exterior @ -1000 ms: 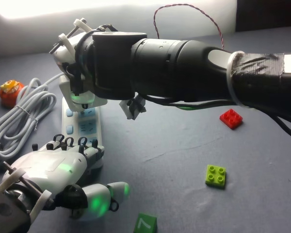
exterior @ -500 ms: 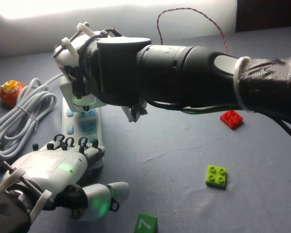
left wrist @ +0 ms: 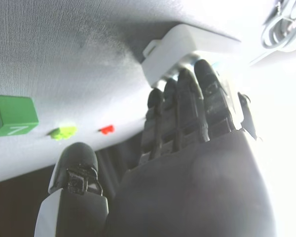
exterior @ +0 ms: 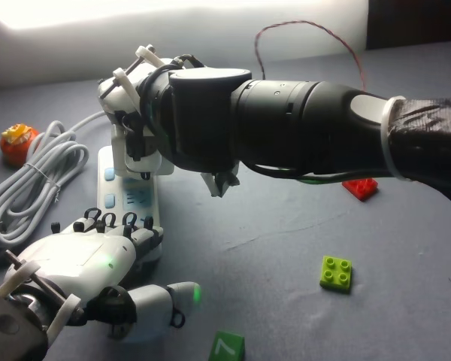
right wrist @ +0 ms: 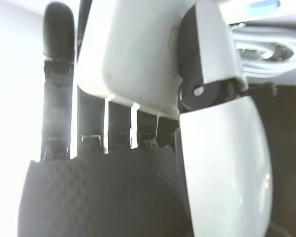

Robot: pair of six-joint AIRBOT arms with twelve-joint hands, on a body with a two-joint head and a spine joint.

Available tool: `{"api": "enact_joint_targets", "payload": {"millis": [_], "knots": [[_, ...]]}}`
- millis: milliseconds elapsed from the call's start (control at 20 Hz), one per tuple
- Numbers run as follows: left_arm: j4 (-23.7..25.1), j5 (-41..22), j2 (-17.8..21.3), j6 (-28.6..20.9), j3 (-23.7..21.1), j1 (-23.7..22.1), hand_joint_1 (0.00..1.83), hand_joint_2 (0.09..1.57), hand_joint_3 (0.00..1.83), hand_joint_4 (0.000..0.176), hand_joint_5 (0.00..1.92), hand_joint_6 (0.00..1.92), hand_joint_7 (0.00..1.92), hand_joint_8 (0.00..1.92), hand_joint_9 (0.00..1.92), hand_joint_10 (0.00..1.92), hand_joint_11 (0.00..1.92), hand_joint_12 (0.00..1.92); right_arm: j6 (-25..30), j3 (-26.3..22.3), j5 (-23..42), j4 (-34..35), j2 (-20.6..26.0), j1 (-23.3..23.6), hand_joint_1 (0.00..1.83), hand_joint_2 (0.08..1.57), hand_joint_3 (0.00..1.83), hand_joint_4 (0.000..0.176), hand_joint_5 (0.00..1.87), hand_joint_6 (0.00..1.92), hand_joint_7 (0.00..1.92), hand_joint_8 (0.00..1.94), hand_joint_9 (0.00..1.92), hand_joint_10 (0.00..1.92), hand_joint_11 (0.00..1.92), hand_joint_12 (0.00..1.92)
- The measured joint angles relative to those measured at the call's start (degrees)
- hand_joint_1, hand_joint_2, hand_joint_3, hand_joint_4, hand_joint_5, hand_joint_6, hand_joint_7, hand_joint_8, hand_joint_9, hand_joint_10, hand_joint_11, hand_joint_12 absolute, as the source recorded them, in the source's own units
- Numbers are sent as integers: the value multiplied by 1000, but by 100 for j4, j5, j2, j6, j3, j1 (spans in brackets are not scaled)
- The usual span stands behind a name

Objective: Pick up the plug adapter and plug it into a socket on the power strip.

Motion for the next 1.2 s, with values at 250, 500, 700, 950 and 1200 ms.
{"api": "enact_joint_targets", "payload": {"millis": [250,500,700,950,1200], "knots": [[0,0,0,0,0,0,0,1257,2,0,176,0,277,1,291,1,0,514,-2,0,4,-15,0,9,1229,1124,1,0,912,972,1032,1040,1128,321,709,972],[-4,7,0,-2,0,-22,0,1257,0,0,188,4,291,6,293,5,0,506,0,-42,116,9,87,15,1231,1120,0,0,918,962,1044,1020,1129,336,693,1024],[-2,9,0,-2,0,-22,0,1259,1,0,187,2,292,2,295,2,0,508,0,-81,199,-42,144,13,1231,1121,0,0,921,952,1038,1036,1123,351,690,1036],[-2,9,0,-11,0,-22,0,1258,0,0,180,0,281,0,280,1,0,497,28,-83,267,-35,197,13,1202,1146,0,4,881,1079,971,1076,1051,331,606,1083],[-4,9,0,-15,2,-22,0,1258,1,0,183,3,284,2,286,2,0,500,50,-114,284,-9,221,13,1057,1145,0,0,740,542,974,52,960,75,481,954]]}}
